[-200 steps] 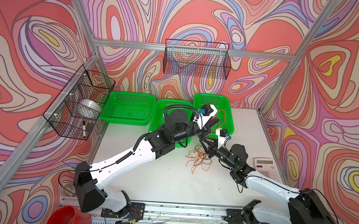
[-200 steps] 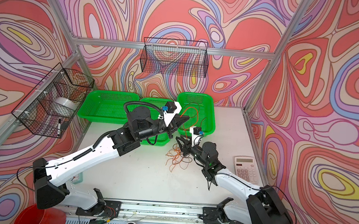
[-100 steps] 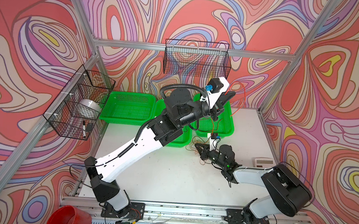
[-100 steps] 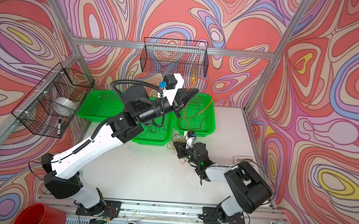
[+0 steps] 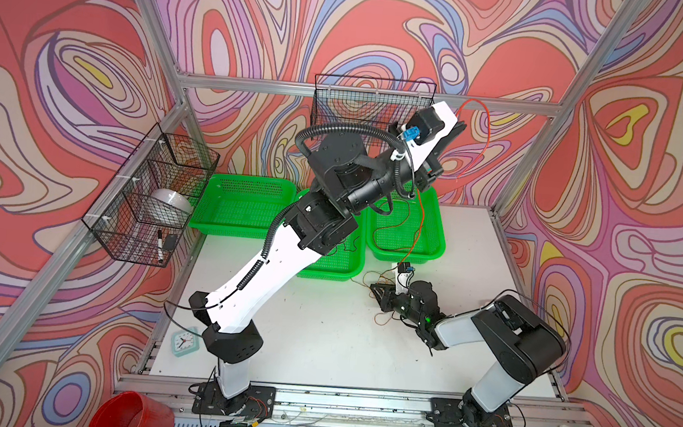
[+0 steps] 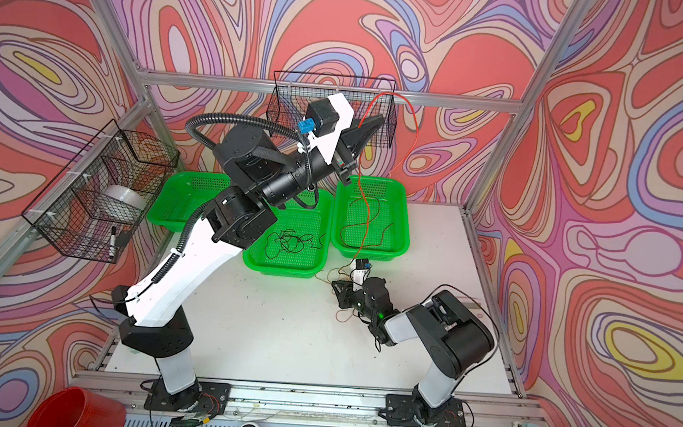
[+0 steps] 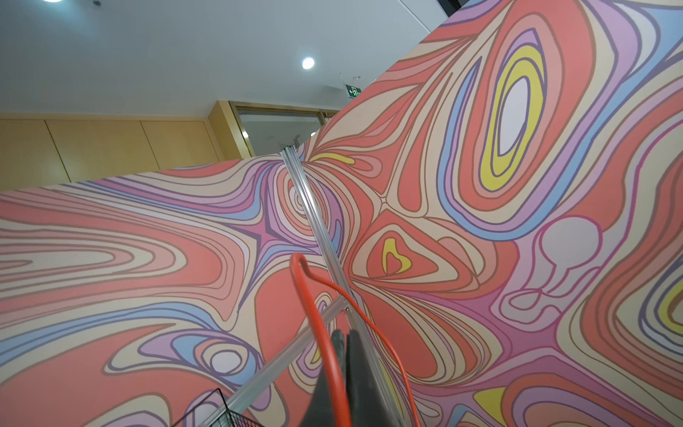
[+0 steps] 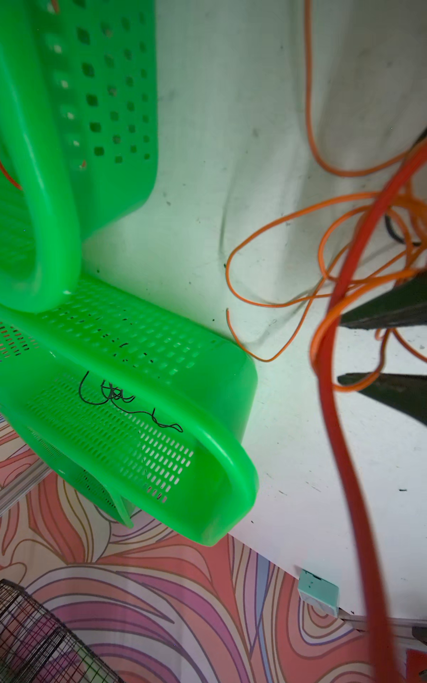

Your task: Untangle the cables

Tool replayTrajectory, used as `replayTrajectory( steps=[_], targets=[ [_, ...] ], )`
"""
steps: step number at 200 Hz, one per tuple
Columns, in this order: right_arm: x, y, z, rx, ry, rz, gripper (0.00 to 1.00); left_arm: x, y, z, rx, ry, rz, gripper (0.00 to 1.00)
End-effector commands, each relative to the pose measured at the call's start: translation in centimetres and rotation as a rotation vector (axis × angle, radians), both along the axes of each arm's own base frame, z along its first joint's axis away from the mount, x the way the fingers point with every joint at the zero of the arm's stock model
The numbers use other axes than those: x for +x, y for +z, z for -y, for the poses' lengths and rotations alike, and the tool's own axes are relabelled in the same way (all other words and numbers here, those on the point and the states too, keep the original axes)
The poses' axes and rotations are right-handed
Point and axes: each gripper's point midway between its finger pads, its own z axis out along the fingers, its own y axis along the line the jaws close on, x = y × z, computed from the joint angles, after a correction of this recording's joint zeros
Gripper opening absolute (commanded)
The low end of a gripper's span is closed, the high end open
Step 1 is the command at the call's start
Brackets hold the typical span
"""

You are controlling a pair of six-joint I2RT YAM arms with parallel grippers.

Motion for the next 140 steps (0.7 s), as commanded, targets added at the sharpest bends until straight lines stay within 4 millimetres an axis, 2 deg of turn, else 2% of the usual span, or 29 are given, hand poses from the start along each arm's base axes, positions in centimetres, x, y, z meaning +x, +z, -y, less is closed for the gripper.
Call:
replayTrajectory(
  steps=[1,10,15,35,82,111,124,133,140],
  targets=[
    [-0.1,-1.4,0.5,-0.009,-0.028,-0.022,0.22,0.1,1.7,-0.8,-0.014,0.053,0.083,0.00],
    [0.0,-1.4,0.5,-0.004,-0.034,-0.019,0.22,-0.1,2.6,-1.3,-0.033,0.059,0.111,0.00],
    [-0.1,-2.7,0.7,-0.019,-0.039,-0.045,0.22,-0.3,3.0,-1.5,-0.041,0.062,0.124,0.00],
    [-0.2,-4.2,1.1,-0.017,-0.068,-0.075,0.23,-0.8,4.4,-2.5,-0.066,0.085,0.179,0.00],
    [-0.4,-6.0,2.6,-0.021,-0.146,-0.103,0.30,-0.5,5.2,-4.1,-0.069,0.136,0.208,0.00],
    [-0.3,-7.0,3.4,-0.082,-0.180,-0.143,0.33,-0.5,6.0,-5.2,-0.089,0.156,0.242,0.00],
    [-0.6,-6.6,3.5,-0.079,-0.179,-0.133,0.41,-0.5,6.5,-6.0,-0.099,0.174,0.257,0.00],
    [-1.1,-5.4,3.5,-0.053,-0.160,-0.083,0.46,-0.5,6.8,-6.5,-0.102,0.179,0.259,0.00],
    [-1.3,-3.5,3.3,-0.021,-0.137,-0.013,0.50,-0.4,6.8,-6.8,-0.101,0.179,0.254,0.00]
  ],
)
